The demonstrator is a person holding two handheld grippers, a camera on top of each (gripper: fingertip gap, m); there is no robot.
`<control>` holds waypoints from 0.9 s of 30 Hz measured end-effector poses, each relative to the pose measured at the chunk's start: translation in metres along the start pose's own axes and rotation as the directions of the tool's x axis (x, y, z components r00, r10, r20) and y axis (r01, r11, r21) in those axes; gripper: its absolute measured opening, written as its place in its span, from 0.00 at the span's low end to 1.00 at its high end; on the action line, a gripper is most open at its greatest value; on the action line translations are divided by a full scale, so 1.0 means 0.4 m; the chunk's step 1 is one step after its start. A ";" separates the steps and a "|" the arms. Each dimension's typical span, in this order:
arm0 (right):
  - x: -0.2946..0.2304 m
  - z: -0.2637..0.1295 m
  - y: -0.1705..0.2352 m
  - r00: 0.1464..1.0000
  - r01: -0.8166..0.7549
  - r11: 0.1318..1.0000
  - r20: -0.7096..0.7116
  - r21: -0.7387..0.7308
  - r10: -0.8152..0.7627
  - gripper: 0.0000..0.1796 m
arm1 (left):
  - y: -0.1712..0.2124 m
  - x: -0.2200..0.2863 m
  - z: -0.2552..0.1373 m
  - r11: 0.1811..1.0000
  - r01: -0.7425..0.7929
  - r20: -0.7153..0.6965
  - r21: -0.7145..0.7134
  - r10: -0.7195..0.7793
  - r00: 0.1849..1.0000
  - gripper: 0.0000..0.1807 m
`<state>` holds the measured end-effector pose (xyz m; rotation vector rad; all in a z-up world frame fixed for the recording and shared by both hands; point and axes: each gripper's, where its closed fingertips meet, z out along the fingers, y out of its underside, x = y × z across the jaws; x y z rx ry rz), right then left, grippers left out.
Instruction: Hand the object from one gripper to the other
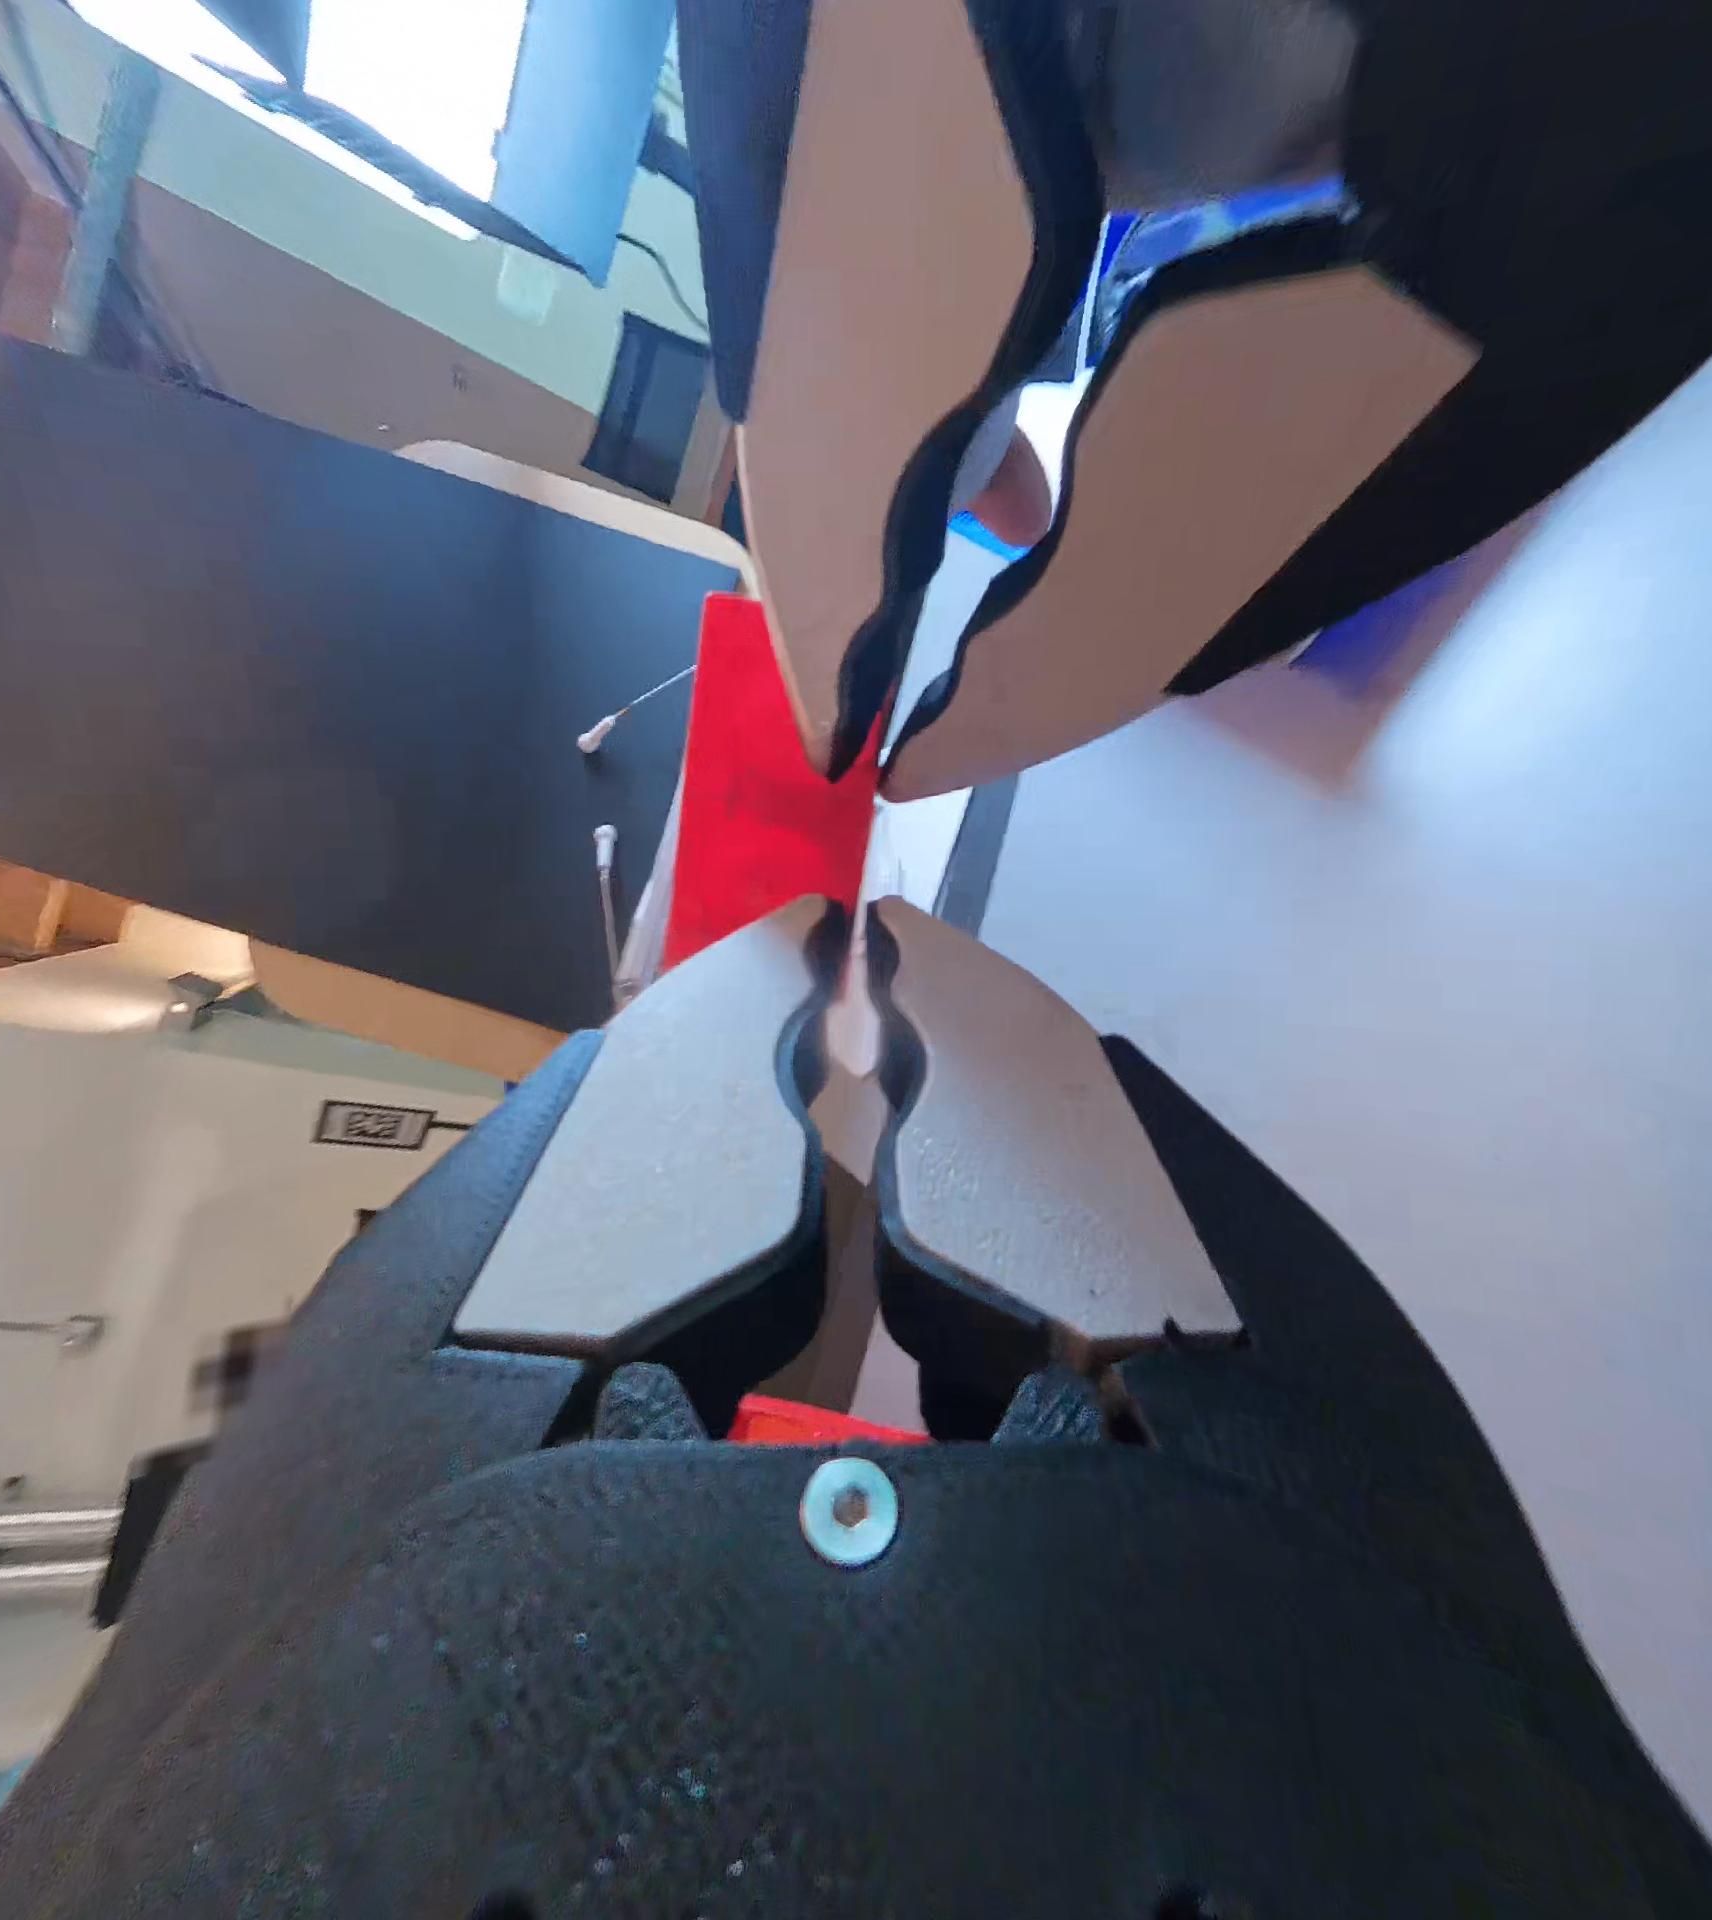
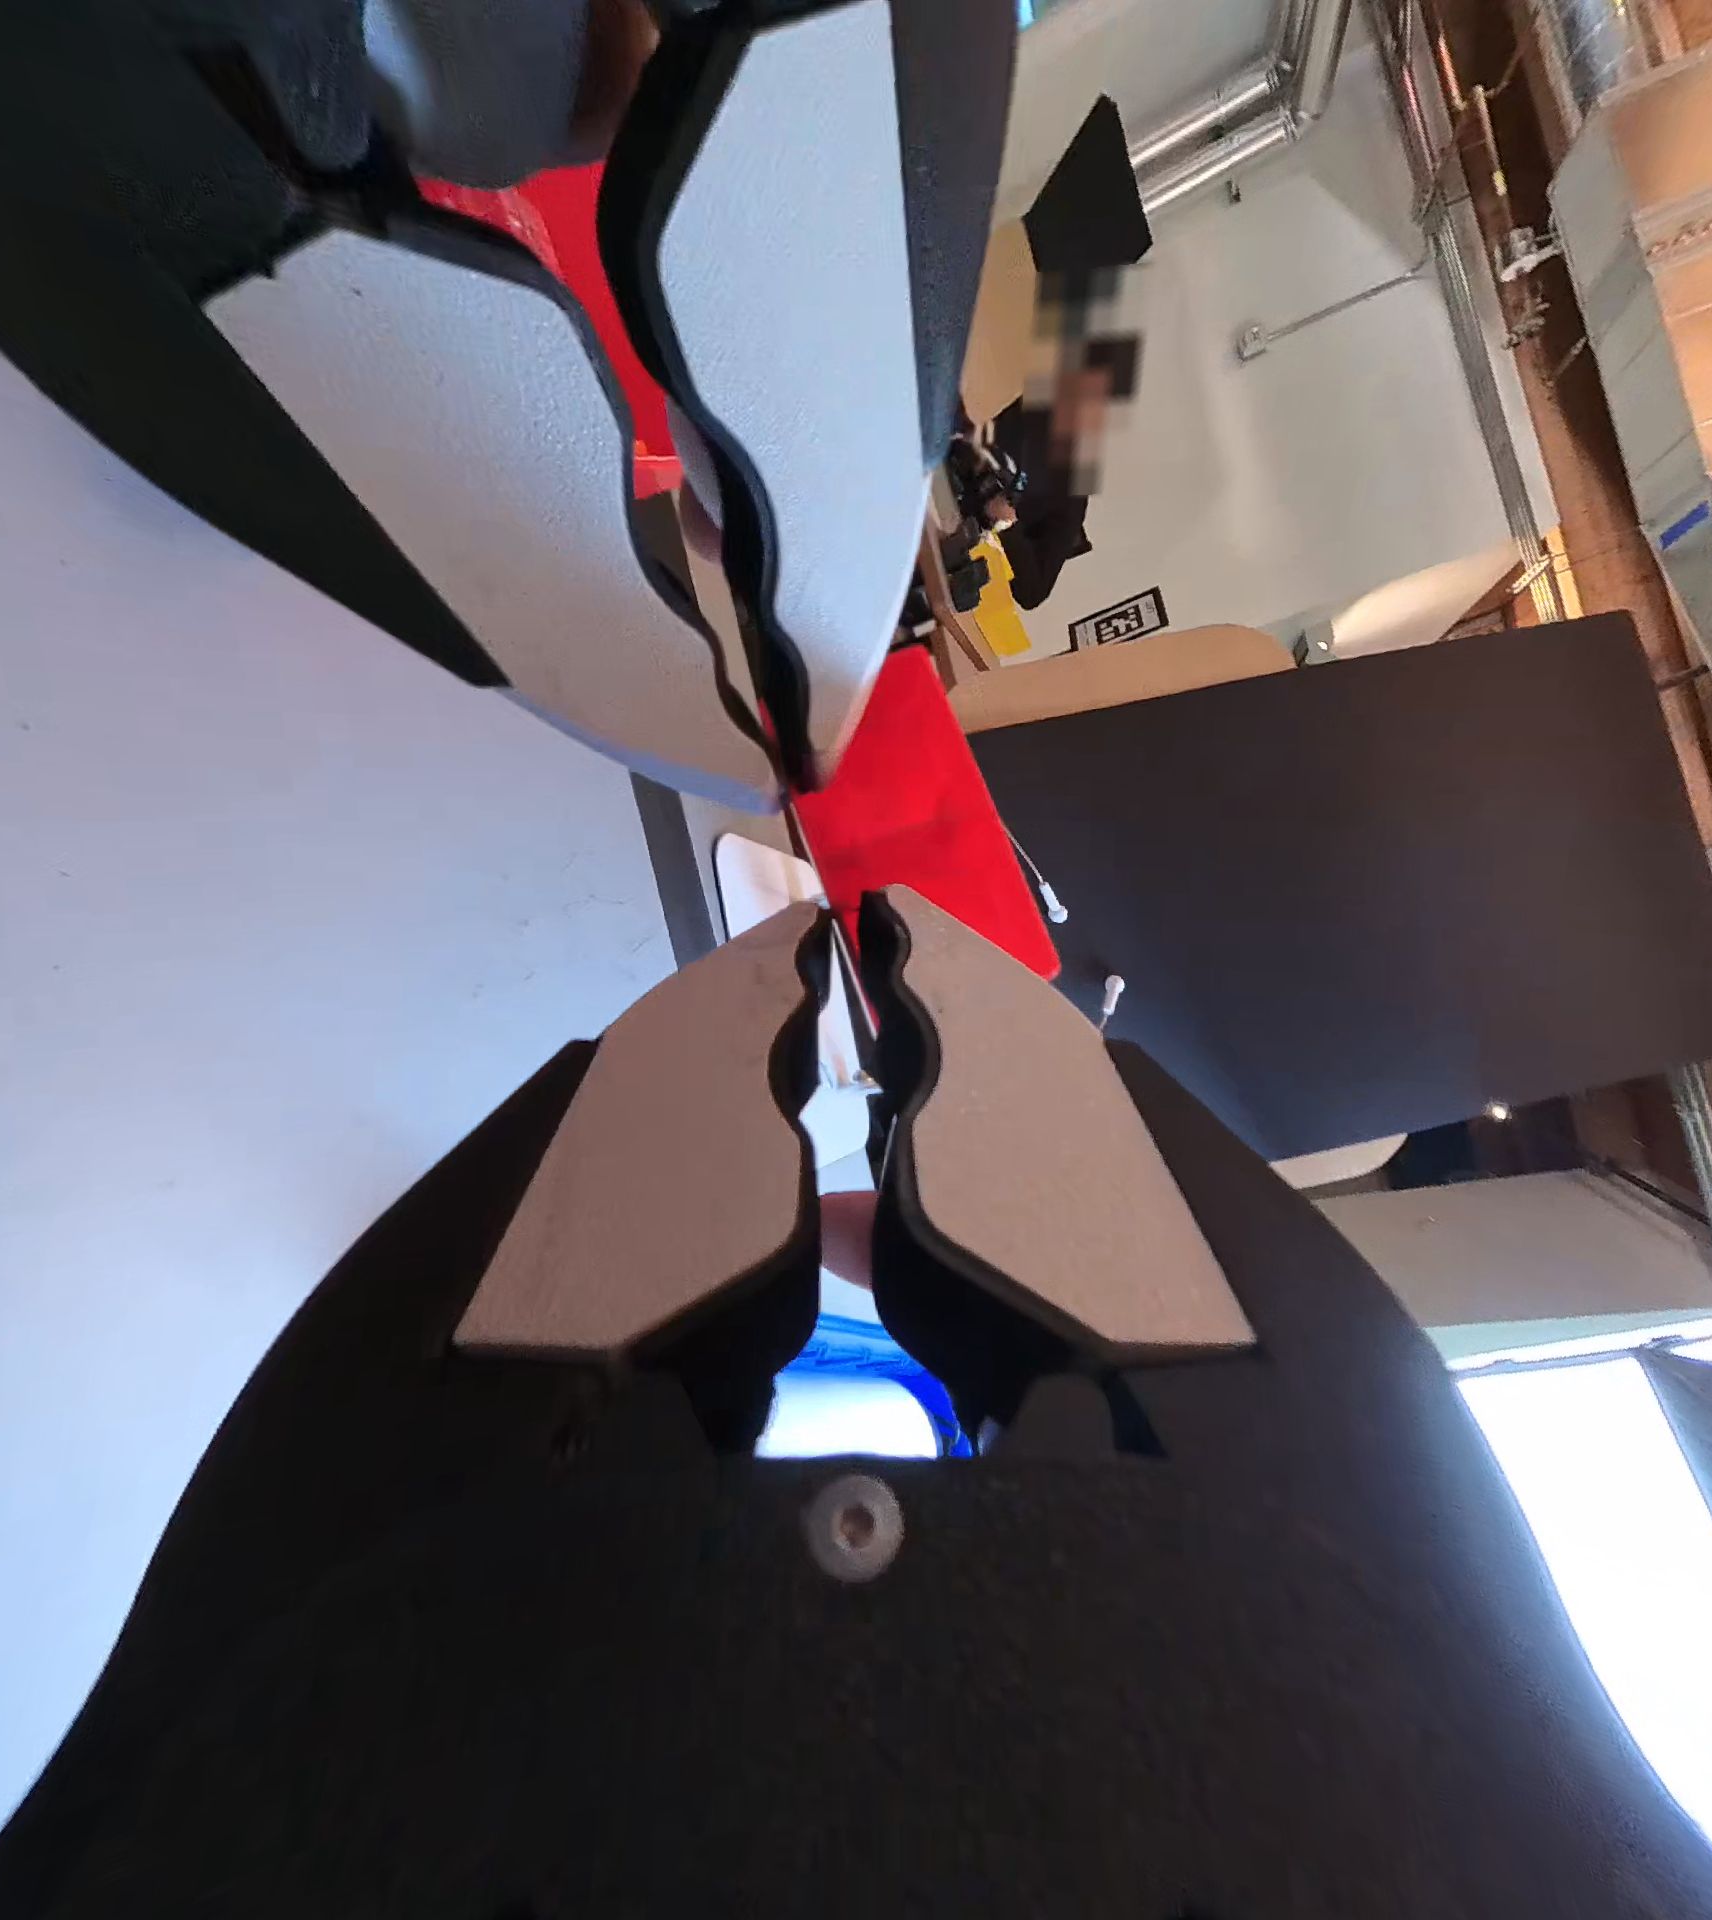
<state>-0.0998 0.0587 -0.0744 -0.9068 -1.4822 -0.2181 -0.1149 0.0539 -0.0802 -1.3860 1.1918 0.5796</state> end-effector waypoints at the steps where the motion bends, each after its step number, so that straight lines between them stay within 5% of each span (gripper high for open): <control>1: 0.000 0.000 -0.001 1.000 0.003 1.000 0.001 0.009 -0.003 0.03 | 0.001 -0.003 0.000 1.000 -0.016 0.013 0.005 0.016 1.000 0.01; 6: 0.006 -0.001 0.004 1.000 0.020 1.000 -0.008 0.022 -0.020 0.08 | 0.025 -0.015 0.001 0.997 -0.071 0.034 -0.038 0.072 0.997 0.00; 11: -0.006 0.018 0.020 0.994 0.092 0.996 -0.049 -0.014 -0.093 0.01 | 0.030 0.001 0.005 0.996 -0.085 0.002 -0.037 0.085 0.996 0.00; 19: -0.052 0.023 0.004 0.998 0.002 1.000 0.070 0.017 -0.003 0.01 | 0.036 0.029 0.014 0.996 -0.074 -0.061 -0.041 0.072 0.996 0.09; 24: -0.029 -0.002 -0.032 0.976 -0.190 0.971 0.133 0.145 0.171 0.01 | 0.021 0.002 0.002 0.999 -0.013 -0.032 0.039 0.014 0.999 0.03; 27: 0.023 -0.053 -0.084 0.919 -0.387 0.857 0.214 0.341 0.331 0.04 | 0.000 -0.016 -0.014 0.981 0.136 -0.077 0.140 -0.126 0.989 0.02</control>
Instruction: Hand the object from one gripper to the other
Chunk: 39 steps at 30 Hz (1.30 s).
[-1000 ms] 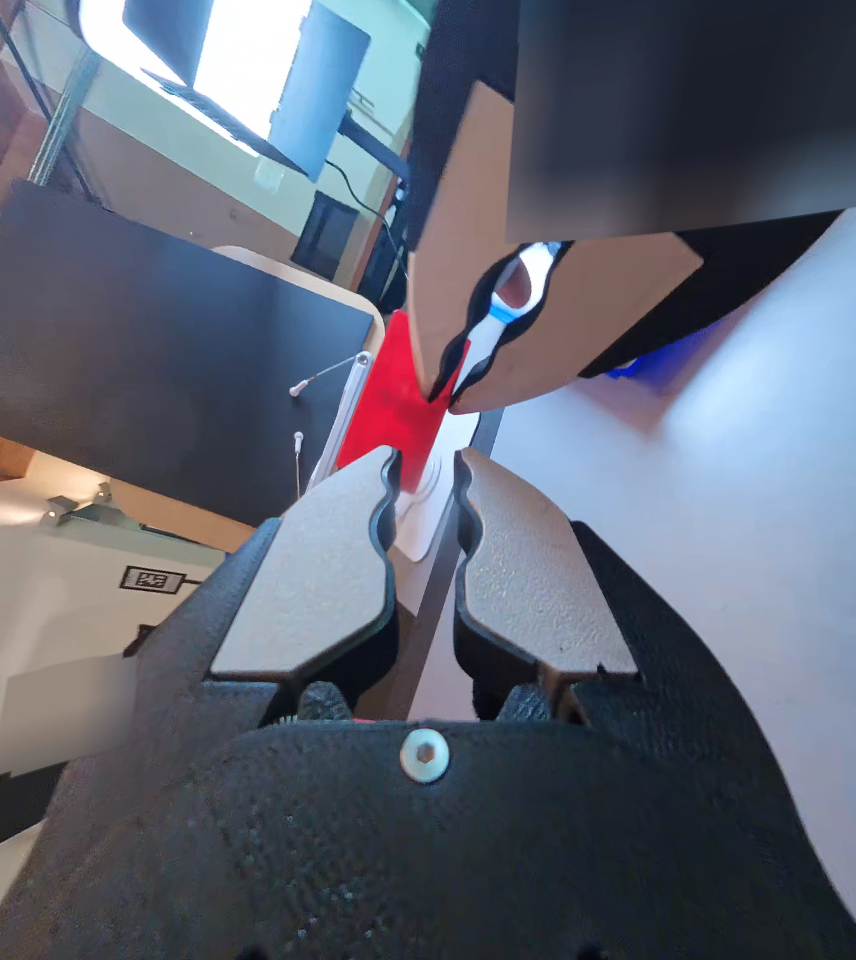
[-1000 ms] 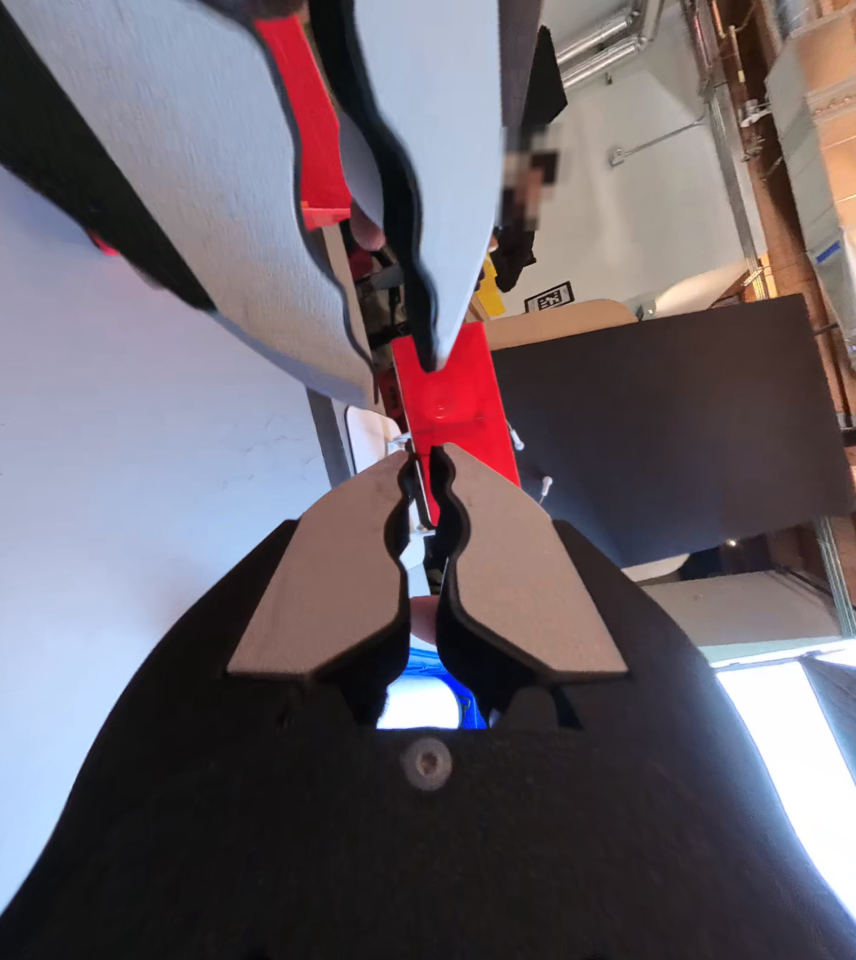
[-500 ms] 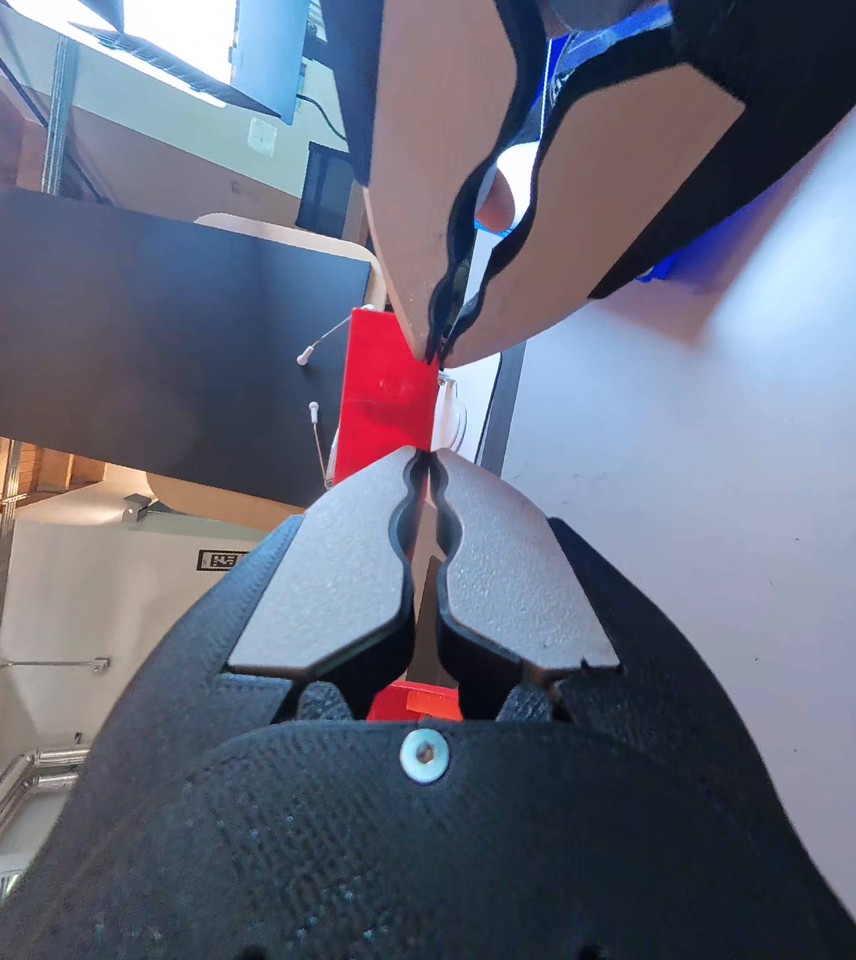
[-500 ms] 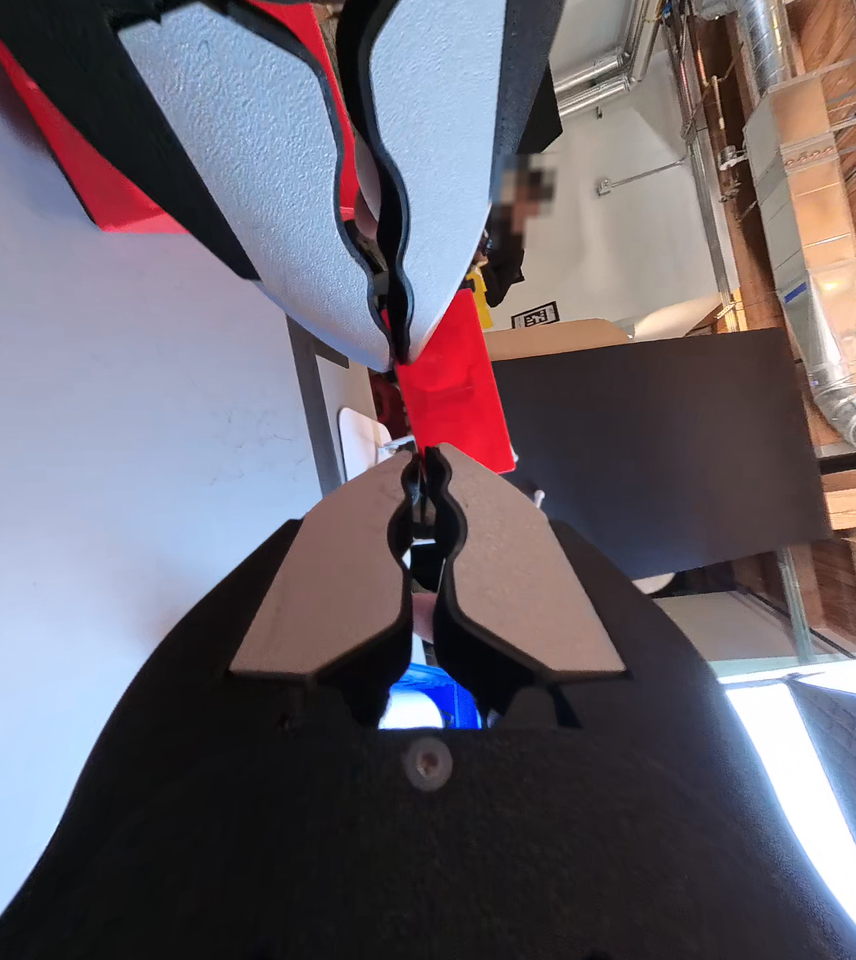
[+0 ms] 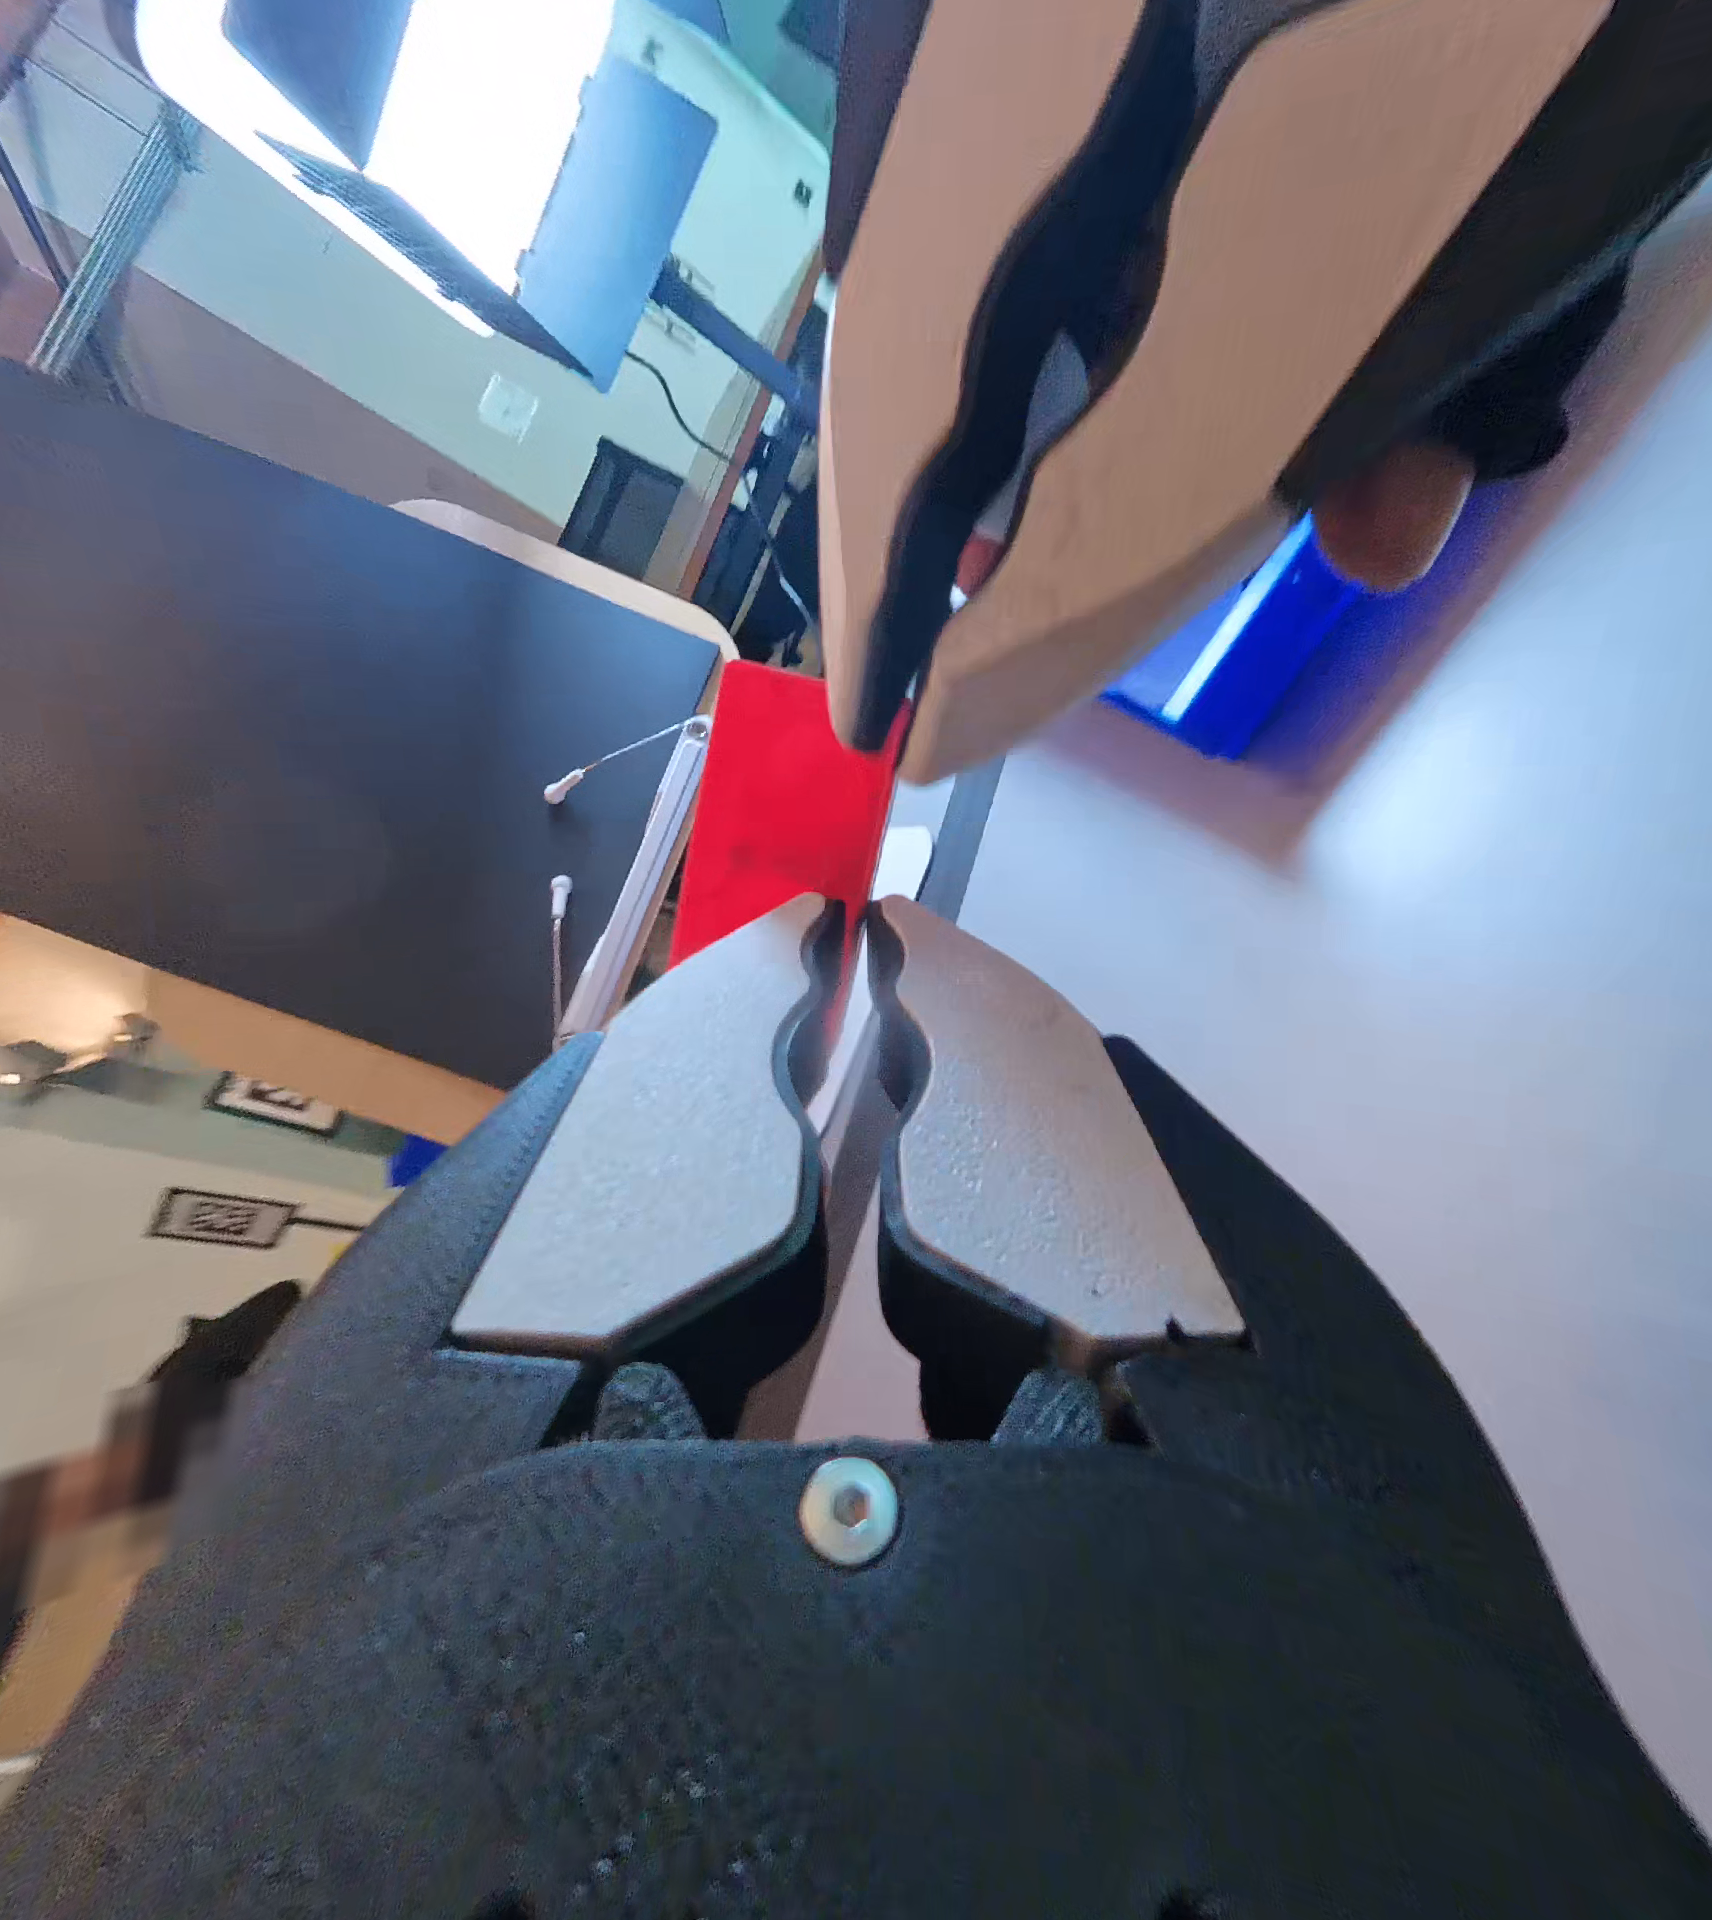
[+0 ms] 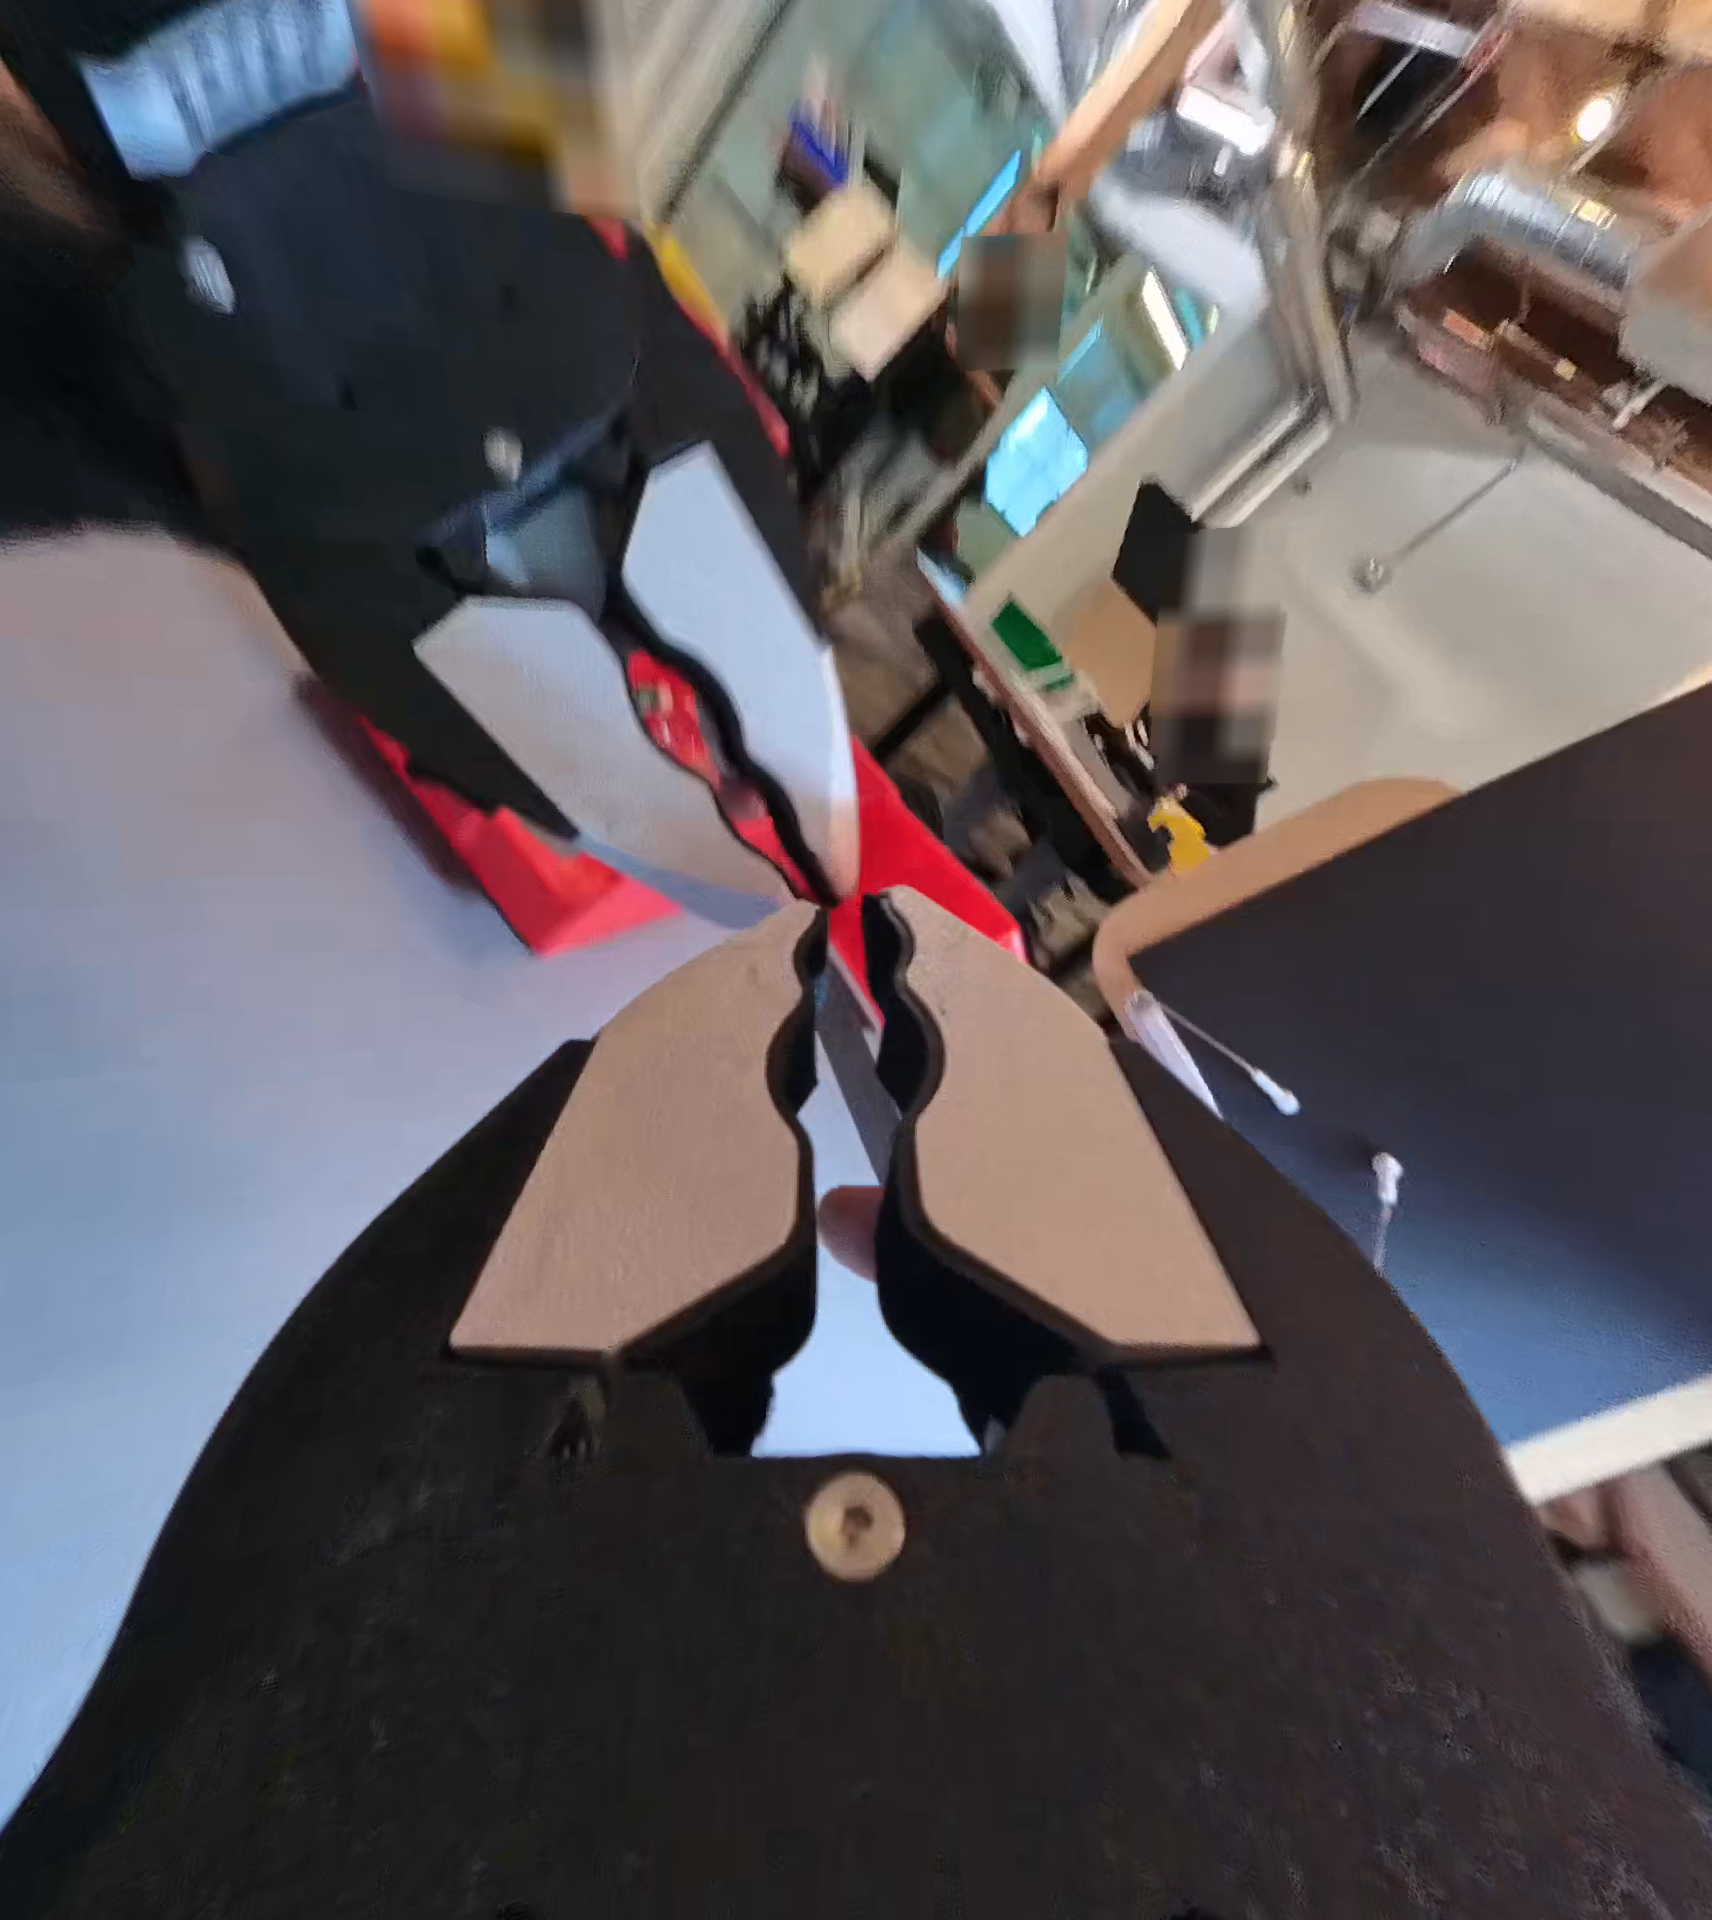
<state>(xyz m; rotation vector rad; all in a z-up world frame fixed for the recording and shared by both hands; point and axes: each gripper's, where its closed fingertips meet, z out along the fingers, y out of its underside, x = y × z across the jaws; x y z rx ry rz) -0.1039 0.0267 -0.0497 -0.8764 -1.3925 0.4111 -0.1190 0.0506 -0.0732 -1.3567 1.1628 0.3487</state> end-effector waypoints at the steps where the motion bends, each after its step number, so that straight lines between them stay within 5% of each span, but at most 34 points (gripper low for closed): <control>1: 0.012 -0.012 -0.019 0.999 -0.040 0.998 0.003 0.051 0.039 0.06 | -0.003 -0.004 -0.004 0.999 0.036 -0.010 0.024 -0.036 0.999 0.02; 7: 0.071 -0.012 0.017 0.963 -0.259 0.965 -0.066 0.036 0.260 0.10 | -0.032 -0.049 -0.019 0.985 0.145 0.067 0.095 -0.152 0.986 0.02; 15: 0.075 0.016 0.001 0.734 -0.668 0.730 -0.039 0.143 0.678 0.19 | -0.061 -0.064 -0.007 0.991 0.098 0.284 0.095 -0.122 0.951 0.02; 23: 0.092 0.008 0.008 0.601 -0.786 0.596 -0.024 0.162 0.799 0.13 | -0.083 -0.051 0.000 0.974 0.159 0.332 0.159 -0.204 0.921 0.02; 29: 0.094 0.009 0.021 0.462 -0.872 0.455 -0.007 0.179 0.887 0.11 | -0.086 -0.034 0.009 0.987 0.083 0.406 0.140 -0.134 0.904 0.02; 34: 0.101 0.010 0.051 0.547 -0.825 0.551 -0.066 0.121 0.834 0.05 | -0.082 0.014 0.041 0.974 0.171 0.220 0.148 -0.201 0.955 0.06; 36: 0.118 0.002 0.078 0.654 -0.744 0.665 -0.134 0.065 0.744 0.01 | -0.098 0.035 0.036 0.949 0.256 0.067 0.182 -0.272 0.960 0.06; 39: 0.111 -0.002 0.121 0.806 -0.587 0.804 -0.166 -0.097 0.569 0.01 | -0.088 0.009 0.019 0.935 0.321 0.021 0.154 -0.328 0.945 0.07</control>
